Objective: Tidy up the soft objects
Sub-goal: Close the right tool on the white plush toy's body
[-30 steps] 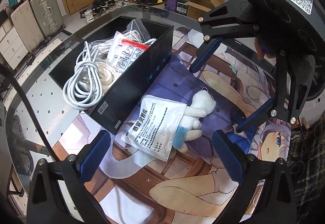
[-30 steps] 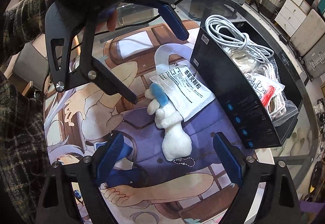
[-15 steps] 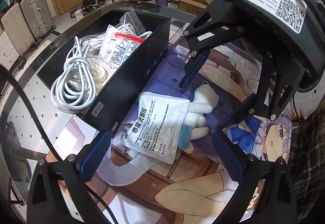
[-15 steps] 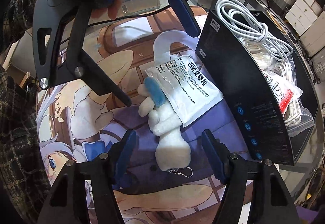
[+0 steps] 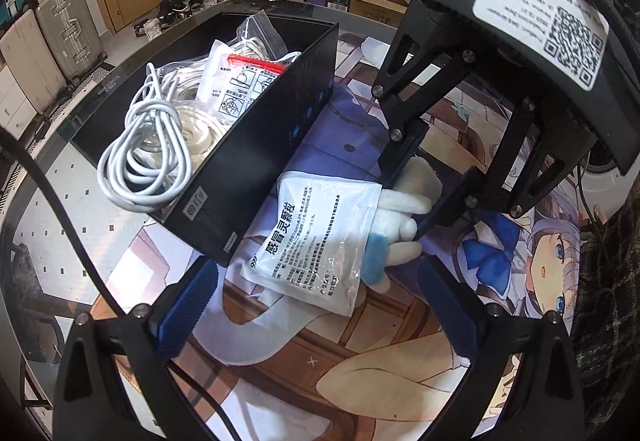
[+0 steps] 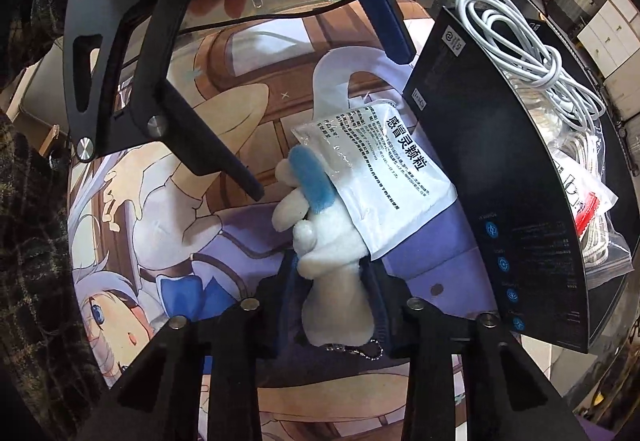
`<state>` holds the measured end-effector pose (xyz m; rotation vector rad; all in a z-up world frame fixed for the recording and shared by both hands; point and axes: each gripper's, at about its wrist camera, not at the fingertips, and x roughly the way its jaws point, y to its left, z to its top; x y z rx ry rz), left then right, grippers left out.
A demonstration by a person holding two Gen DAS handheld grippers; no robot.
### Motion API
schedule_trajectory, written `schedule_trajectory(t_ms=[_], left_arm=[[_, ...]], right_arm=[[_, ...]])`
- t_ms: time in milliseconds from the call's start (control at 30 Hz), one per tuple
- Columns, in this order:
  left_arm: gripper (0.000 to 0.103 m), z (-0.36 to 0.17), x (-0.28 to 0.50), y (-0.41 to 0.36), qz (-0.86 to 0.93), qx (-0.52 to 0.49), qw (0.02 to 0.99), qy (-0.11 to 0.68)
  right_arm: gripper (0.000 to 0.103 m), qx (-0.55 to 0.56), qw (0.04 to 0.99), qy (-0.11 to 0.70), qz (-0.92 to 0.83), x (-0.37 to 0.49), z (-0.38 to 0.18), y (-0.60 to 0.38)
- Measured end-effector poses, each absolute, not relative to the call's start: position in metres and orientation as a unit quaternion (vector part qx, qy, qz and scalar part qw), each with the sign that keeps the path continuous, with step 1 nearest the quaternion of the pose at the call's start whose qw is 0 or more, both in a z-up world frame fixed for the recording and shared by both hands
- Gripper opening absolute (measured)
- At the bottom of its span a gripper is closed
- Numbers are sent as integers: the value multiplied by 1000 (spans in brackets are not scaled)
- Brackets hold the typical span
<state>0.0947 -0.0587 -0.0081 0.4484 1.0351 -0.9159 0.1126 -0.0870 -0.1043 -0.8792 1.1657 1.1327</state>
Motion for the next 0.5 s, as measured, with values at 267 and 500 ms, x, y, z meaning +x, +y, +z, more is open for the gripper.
schedule_trajectory(t_ms=[267, 500], left_arm=[[100, -12, 98, -71, -426, 218, 743, 467], [100, -14, 102, -86, -427, 226, 745, 461]], right_arm=[[25, -382, 598, 514, 483, 108, -105, -98], [25, -370, 603, 529, 469, 100, -109, -128]])
